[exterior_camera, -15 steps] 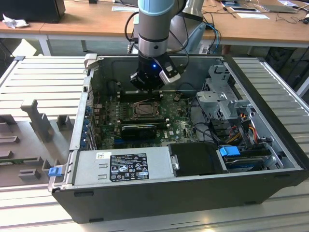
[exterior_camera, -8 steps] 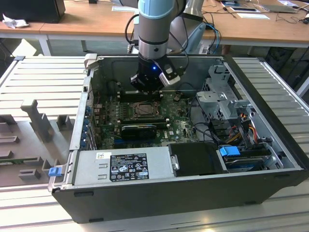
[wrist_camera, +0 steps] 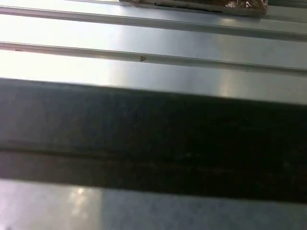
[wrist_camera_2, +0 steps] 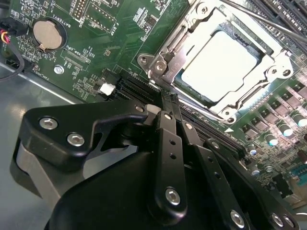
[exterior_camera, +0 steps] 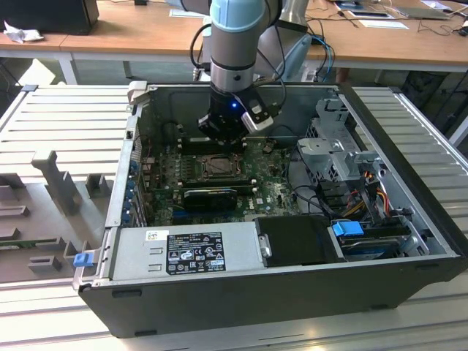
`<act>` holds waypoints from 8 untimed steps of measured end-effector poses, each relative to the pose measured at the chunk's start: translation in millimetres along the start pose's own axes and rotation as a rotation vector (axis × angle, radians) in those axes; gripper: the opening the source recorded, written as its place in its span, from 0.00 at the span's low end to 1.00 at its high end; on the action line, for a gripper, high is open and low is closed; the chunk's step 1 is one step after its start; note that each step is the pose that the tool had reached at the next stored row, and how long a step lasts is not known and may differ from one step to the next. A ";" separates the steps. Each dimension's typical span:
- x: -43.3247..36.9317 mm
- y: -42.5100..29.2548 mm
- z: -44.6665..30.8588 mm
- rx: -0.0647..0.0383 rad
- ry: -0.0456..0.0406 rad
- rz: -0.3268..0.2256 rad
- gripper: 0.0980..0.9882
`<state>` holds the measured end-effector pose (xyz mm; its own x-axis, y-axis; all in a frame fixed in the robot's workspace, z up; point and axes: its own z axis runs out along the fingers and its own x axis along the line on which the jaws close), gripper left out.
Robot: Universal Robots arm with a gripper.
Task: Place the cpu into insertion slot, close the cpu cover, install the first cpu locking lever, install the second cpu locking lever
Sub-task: 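Install the first cpu locking lever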
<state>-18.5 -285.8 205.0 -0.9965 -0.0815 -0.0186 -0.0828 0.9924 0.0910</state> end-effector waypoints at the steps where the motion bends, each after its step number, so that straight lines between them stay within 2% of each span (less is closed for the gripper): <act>1: 0.1 -0.9 0.2 0.000 -0.0001 0.000 0.01; 8: 0.4 -3.8 1.3 0.001 0.0001 0.000 0.01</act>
<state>-18.5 -289.5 203.4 -0.9965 -0.0814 -0.0185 -0.0827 0.9925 0.0896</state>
